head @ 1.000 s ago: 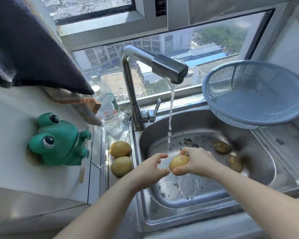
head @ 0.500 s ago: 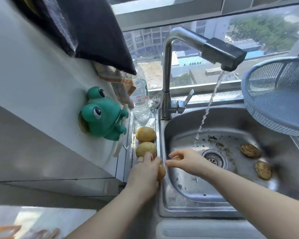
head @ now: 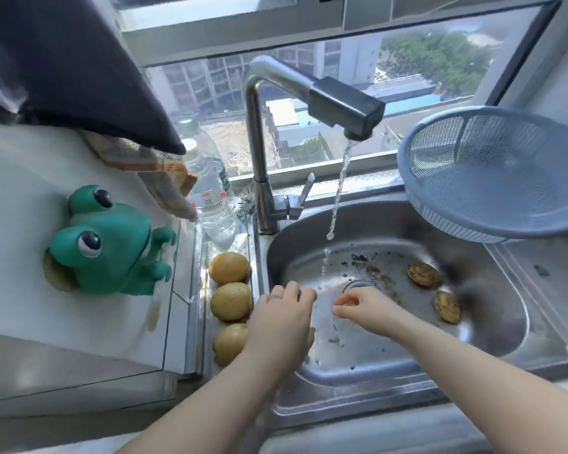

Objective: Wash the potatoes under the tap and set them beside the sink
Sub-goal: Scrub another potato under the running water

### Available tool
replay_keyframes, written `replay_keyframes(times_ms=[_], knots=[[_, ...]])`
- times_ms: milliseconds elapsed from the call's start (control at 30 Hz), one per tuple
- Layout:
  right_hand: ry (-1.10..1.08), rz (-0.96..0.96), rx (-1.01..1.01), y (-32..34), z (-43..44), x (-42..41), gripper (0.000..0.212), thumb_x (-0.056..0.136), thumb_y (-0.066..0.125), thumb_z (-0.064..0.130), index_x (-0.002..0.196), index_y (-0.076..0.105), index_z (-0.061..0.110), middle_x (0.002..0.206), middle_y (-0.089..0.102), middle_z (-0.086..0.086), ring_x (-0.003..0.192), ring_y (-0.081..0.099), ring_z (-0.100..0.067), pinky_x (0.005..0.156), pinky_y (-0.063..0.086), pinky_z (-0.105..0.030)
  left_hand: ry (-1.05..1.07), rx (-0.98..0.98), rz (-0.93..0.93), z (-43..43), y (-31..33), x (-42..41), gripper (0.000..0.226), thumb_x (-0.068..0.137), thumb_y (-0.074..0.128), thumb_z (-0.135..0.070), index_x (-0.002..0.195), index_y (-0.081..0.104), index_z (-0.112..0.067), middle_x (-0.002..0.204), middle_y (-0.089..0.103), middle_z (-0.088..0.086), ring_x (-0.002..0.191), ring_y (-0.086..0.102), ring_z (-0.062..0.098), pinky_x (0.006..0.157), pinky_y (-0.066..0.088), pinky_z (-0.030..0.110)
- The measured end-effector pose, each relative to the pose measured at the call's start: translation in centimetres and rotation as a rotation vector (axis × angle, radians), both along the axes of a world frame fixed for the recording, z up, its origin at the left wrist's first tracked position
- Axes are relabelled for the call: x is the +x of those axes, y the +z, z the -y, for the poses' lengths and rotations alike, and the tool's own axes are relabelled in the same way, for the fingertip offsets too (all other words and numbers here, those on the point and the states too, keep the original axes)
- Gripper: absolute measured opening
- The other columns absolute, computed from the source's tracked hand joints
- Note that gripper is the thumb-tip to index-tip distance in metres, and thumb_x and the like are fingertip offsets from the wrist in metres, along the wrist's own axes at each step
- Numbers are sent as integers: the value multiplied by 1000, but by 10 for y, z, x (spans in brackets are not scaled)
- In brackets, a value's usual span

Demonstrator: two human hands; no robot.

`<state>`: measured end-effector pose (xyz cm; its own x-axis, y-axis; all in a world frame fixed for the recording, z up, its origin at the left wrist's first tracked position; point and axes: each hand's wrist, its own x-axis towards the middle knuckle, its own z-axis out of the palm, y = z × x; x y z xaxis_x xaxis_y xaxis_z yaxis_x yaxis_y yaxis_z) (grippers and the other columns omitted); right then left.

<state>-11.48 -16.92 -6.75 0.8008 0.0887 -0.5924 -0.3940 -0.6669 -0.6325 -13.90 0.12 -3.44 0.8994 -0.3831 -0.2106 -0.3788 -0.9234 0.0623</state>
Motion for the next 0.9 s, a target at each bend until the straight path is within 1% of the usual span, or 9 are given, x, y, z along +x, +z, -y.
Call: replay_keyframes(times_ms=[67, 167, 300, 400, 500, 600, 767, 833, 900], knots=[[-24, 0, -156, -10, 31, 6, 35, 88, 61, 30, 107, 67, 1, 106, 67, -18, 92, 64, -29, 66, 47, -26, -44, -74, -105, 29, -8, 9, 45, 91, 54, -37, 132, 41, -23, 125, 49, 0, 110, 53, 25, 83, 40, 34], [-85, -21, -425, -24, 85, 15, 38, 87, 61, 37, 113, 64, 9, 115, 66, -10, 103, 61, -28, 84, 50, -31, -22, -179, -312, 67, -22, 18, 42, 93, 51, -37, 132, 43, -24, 128, 53, 0, 112, 55, 23, 88, 47, 36], [-158, -83, -631, -62, 152, 19, 28, 85, 59, 27, 109, 63, 15, 116, 63, -7, 104, 60, -29, 78, 48, -31, 49, -273, -535, 105, -39, 29, 41, 93, 51, -36, 132, 47, -23, 127, 57, -1, 113, 56, 20, 92, 48, 36], [-141, -123, -717, -95, 179, 26, 36, 80, 57, 19, 115, 62, 18, 122, 60, -7, 109, 58, -30, 81, 49, -34, 117, -337, -615, 126, -49, 43, 39, 94, 51, -33, 131, 49, -19, 125, 61, 0, 105, 61, 22, 86, 51, 35], [-109, -161, -782, -111, 182, 37, 44, 90, 47, 12, 134, 48, 13, 139, 45, -9, 125, 46, -29, 93, 45, -40, 167, -383, -634, 142, -57, 56, 38, 95, 50, -32, 130, 51, -18, 126, 60, 0, 105, 61, 22, 82, 52, 33], [-52, -176, -827, -130, 181, 45, 45, 92, 40, 7, 138, 42, 7, 142, 42, -10, 129, 42, -28, 96, 44, -39, 205, -411, -637, 150, -66, 64, 37, 95, 50, -32, 130, 52, -21, 128, 60, -1, 109, 59, 17, 84, 47, 28], [14, -211, -880, -139, 175, 51, 50, 92, 39, 1, 142, 36, 5, 147, 26, -13, 131, 38, -30, 91, 45, -37, 264, -486, -665, 149, -73, 67, 32, 95, 49, -29, 126, 54, -22, 110, 57, -4, 84, 57, 18, 63, 46, 27], [39, -237, -858, -139, 169, 49, 47, 92, 39, 1, 139, 41, 6, 144, 34, -14, 128, 42, -30, 93, 45, -37, 276, -490, -684, 147, -74, 67, 33, 96, 49, -29, 127, 53, -21, 112, 57, -3, 88, 61, 24, 60, 46, 26], [84, -261, -754, -133, 156, 47, 37, 89, 48, 8, 126, 56, 9, 128, 54, -11, 117, 54, -28, 90, 47, -34, 280, -481, -699, 143, -73, 66, 33, 96, 50, -30, 127, 54, -20, 113, 58, -1, 87, 60, 22, 61, 44, 25]])
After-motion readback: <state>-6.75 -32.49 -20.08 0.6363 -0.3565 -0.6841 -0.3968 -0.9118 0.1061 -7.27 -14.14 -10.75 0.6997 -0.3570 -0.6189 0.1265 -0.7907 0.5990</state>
